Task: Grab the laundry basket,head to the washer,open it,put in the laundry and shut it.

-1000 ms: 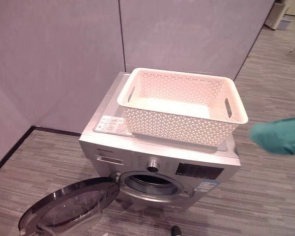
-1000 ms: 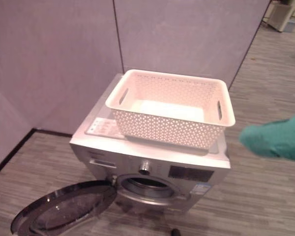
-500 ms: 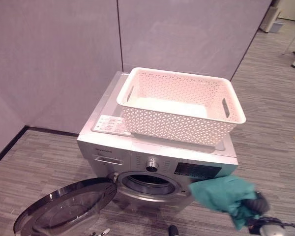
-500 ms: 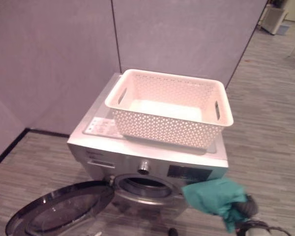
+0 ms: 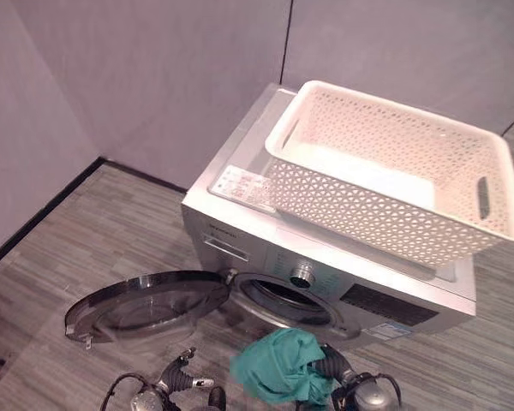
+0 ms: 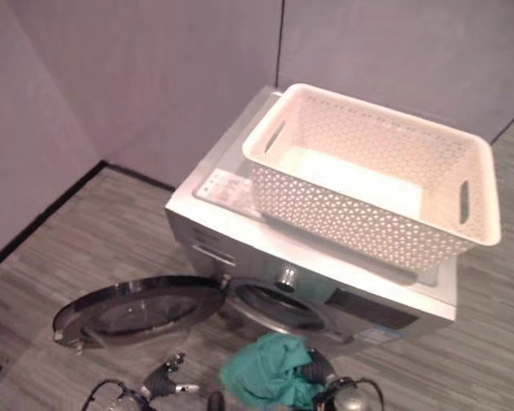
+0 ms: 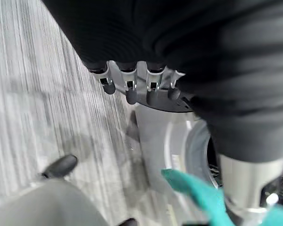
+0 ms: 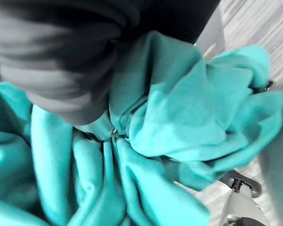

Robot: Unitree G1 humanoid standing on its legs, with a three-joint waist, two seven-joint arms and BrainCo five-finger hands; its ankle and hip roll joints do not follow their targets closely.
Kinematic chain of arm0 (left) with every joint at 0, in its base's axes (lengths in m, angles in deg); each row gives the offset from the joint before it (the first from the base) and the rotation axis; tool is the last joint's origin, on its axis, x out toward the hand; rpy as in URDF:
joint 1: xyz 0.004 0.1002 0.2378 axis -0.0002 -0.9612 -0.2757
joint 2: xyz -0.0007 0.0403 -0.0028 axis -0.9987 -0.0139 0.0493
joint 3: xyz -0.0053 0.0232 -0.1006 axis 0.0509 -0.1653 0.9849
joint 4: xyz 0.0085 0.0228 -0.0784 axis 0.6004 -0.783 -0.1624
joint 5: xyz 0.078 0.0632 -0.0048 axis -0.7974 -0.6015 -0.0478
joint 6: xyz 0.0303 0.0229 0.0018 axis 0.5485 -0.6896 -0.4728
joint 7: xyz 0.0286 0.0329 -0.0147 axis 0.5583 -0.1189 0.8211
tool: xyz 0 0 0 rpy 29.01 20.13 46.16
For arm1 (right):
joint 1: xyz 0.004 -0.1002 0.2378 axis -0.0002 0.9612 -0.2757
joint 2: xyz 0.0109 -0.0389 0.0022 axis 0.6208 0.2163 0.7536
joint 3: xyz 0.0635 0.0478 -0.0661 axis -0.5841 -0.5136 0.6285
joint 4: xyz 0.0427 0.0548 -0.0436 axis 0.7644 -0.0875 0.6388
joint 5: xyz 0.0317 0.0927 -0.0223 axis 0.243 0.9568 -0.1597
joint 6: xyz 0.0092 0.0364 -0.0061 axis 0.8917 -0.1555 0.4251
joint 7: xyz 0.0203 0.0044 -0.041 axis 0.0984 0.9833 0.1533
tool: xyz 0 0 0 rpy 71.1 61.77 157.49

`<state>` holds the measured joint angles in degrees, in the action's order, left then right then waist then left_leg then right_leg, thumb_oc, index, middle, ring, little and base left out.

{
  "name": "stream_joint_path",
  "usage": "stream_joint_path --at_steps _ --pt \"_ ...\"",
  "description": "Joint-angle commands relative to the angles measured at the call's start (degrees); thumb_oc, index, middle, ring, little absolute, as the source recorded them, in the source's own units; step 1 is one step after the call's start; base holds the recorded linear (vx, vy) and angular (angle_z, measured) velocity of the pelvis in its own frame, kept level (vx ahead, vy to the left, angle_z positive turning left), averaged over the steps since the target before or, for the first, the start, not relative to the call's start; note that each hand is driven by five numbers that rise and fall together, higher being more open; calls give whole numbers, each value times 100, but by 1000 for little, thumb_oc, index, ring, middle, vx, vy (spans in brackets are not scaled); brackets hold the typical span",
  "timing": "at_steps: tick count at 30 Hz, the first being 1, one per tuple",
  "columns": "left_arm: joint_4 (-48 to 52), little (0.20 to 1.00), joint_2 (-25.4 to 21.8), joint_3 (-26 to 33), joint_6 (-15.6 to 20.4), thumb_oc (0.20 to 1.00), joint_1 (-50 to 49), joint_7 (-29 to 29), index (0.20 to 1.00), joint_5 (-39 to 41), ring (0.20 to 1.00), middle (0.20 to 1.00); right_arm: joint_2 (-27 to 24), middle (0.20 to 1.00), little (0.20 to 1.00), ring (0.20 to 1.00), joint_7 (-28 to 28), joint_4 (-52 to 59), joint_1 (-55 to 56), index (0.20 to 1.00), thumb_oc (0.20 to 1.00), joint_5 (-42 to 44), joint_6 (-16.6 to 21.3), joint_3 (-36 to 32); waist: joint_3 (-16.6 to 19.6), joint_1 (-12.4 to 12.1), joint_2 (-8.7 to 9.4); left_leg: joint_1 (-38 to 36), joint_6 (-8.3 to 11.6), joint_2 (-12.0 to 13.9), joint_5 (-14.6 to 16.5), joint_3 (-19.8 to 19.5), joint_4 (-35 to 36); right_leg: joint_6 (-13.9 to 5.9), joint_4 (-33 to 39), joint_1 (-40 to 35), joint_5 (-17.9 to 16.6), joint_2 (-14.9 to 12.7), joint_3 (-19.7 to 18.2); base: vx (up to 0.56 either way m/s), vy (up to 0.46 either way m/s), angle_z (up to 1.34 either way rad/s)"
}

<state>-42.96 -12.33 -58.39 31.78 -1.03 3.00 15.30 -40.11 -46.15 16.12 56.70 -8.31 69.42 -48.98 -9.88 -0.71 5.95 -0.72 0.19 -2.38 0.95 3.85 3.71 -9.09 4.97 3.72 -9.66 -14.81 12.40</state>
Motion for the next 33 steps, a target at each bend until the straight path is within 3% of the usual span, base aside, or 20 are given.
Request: stream_joint_path --at_steps 1,5,6,9,11,12,17,22,24,33 --pt "175 1000 -30 15 226 1000 517 308 1000 -167 1000 1000 -98 200 200 200 -221 132 -487 200 200 366 263 128 -498 -135 -117 245 -580 -295 603 17 -438 -475 -777 631 -254 -612 -60 -285 89 -14" --pt "311 1000 -115 -66 215 1000 828 403 1000 -91 1000 1000 -93 200 200 200 -310 6 -923 200 200 522 286 358 -814 -290 -209 687 -664 -119 585 218 -723 -274 -1631 1066 67 -654 251 -250 32 -29" --pt "415 1000 -195 -117 200 1000 1004 465 1000 -49 1000 1000 -96 200 200 200 -342 -179 -1145 200 200 545 332 470 -915 -346 -243 1017 -702 -31 524 315 -874 -168 -2668 1181 625 -464 452 -223 33 -9" --pt "578 1000 -261 -166 213 1000 1209 565 1000 123 1000 1000 -44 200 200 200 -365 -312 -1472 200 200 696 415 660 -1008 -483 -195 1476 -656 85 252 468 -884 4 -3436 1218 1351 -89 663 -282 -27 -16" --pt "555 1000 -232 -301 275 1000 1542 720 1000 246 1000 1000 -37 200 200 200 -433 -345 -1897 200 200 892 526 859 -1167 -659 -84 1908 -510 252 69 622 -900 173 -3319 1083 1735 99 841 -431 -245 -32" --pt "635 1000 -108 -409 377 1000 1881 818 1000 606 1000 1000 10 200 200 200 -611 -330 -2341 200 200 1065 610 1038 -1335 -854 61 2377 -267 494 -209 780 -971 345 -2615 870 1906 325 1068 -385 -311 -33" --pt "549 1000 164 -665 476 1000 2641 1063 1000 1037 1000 1000 -72 200 200 200 -851 -132 -3012 200 200 1256 717 1267 -1567 -804 162 2831 -5 951 -567 753 -972 430 -2066 1130 1751 671 1111 -198 -167 -61" --pt "446 1000 541 -1068 551 1000 3297 1371 1000 1037 1000 1000 -1 200 200 200 -1198 15 -3442 200 200 1545 942 1257 -1547 -680 327 3032 144 1199 -794 550 -817 511 -1987 1444 1728 854 1233 -61 -110 -11" --pt "388 1000 769 -1251 578 1000 3523 1439 1000 1214 1000 1000 74 200 200 200 -1355 111 -3537 200 200 1708 1053 1240 -1604 -619 410 3052 169 1219 -828 487 -783 548 -2042 1521 1753 877 1318 -1 -93 1" --pt "572 1000 980 -1438 694 1000 3846 1546 1000 1688 1000 1000 167 200 200 200 -1602 355 -3738 200 200 1932 1231 1203 -1836 -587 479 3072 191 1172 -755 383 -889 554 -1949 1438 1709 883 1448 7 -31 11"
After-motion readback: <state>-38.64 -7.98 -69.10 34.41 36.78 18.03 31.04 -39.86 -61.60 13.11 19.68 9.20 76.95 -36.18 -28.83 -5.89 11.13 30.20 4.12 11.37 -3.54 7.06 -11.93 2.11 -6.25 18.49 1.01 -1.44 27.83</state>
